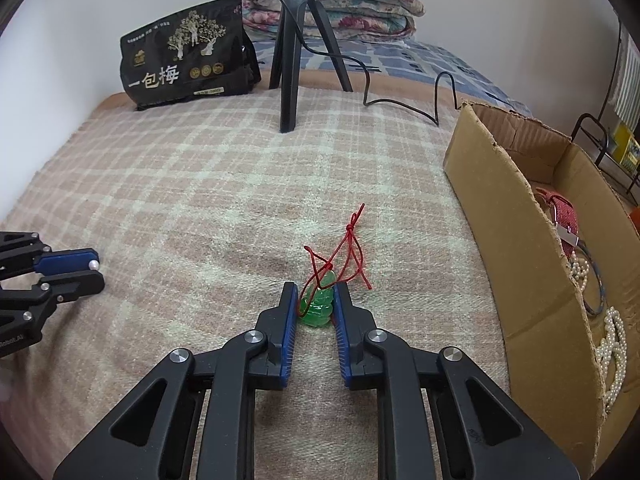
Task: Organize jewelry
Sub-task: 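Close the left tool on the pearl earring while the right tool grasps the green jade pendant, then carry the earring in the left tool while the right tool carries the pendant over the box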
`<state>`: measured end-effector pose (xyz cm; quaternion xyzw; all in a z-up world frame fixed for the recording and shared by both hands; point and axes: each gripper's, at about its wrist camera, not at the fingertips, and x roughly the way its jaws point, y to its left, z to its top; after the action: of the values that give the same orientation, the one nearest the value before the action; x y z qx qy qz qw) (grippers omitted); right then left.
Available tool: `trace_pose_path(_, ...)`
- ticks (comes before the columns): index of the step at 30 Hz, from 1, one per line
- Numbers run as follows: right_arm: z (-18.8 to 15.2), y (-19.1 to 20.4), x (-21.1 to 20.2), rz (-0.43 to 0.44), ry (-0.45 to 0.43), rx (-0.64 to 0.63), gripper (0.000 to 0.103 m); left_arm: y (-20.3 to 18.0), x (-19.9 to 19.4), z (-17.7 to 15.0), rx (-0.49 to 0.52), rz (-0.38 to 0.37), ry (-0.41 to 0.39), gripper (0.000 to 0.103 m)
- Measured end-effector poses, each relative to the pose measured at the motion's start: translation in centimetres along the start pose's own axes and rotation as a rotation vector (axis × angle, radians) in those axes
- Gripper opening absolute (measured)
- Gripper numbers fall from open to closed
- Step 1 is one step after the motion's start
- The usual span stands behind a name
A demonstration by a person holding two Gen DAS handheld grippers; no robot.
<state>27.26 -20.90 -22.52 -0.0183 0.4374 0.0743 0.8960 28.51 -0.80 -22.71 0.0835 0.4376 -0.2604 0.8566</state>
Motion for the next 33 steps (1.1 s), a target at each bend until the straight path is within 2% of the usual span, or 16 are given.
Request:
trace_pose_path(16, -0.1, -0.1, -3.3, 0.022, -0.037, -0.005, 0.016, -1.8, -2.9, 0.9, 0.022, 0.02, -0.028, 0.017)
trace_pose_path(33, 0.3, -1.4, -10.9, 0.022, -0.127, -0.026, 0.016, -6.6, -8.1, 2.7, 0.059, 0.021, -0.101, 0.017)
